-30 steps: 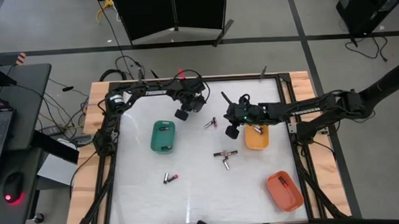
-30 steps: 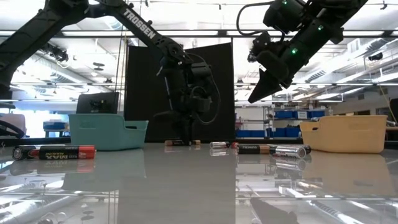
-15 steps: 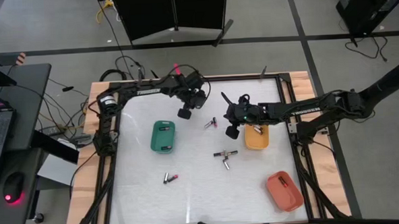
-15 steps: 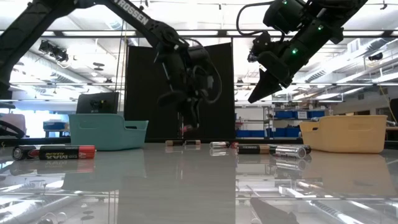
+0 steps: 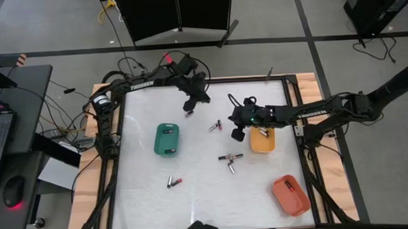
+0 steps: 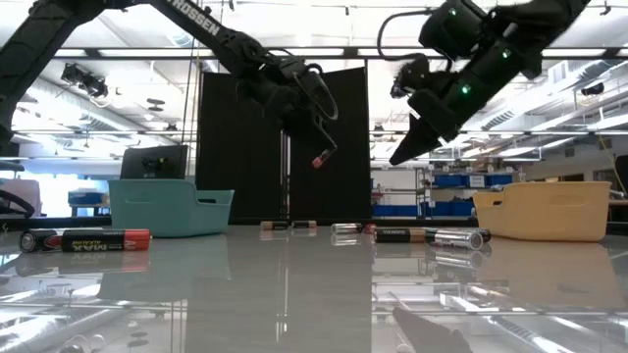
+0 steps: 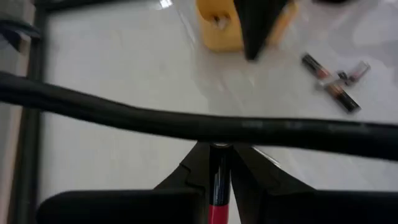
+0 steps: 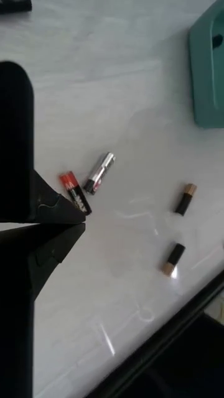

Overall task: Sort batteries
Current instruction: Put the black and red battery into the orange bin

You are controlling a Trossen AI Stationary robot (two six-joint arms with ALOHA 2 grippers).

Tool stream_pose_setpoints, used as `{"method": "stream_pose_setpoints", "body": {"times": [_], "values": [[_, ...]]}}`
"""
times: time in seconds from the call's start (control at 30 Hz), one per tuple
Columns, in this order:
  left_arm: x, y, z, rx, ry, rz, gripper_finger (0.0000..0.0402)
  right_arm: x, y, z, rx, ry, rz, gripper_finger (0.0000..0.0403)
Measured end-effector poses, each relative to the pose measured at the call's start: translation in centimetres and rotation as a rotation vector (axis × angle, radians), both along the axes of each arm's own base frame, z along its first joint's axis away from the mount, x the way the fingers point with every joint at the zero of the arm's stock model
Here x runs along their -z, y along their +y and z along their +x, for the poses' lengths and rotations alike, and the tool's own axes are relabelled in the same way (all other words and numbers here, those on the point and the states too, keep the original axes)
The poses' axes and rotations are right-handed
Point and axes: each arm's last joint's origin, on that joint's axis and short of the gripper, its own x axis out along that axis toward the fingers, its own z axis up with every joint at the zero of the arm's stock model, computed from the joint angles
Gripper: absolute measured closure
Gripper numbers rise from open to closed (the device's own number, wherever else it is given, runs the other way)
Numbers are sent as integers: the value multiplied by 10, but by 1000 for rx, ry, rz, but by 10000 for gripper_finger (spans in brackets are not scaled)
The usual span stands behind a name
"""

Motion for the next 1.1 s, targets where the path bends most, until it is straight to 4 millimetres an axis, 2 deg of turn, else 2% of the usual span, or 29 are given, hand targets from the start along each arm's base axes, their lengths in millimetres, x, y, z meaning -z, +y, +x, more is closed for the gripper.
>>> {"method": "stream_pose_setpoints", "body": {"times": [0.27, 0.5, 0.63, 0.77, 0.9, 1.1], "values": [[20, 2, 2, -3, -181, -97, 355, 24, 0, -13, -39, -233, -33, 394], [29, -7, 4, -28, -414, -182, 355, 33, 2, -21, -48, -279, -18, 394], [24, -19, -6, -30, -552, -198, 355, 27, 4, -18, -59, -348, -29, 394], [23, -40, -28, -64, -652, -172, 355, 17, 9, -14, -89, -449, -59, 389], [19, -62, -52, -118, -705, -156, 355, 8, 15, -11, -134, -523, -100, 387], [18, -98, -67, -149, -734, -144, 355, -14, 21, 11, -195, -587, -135, 386]]}}
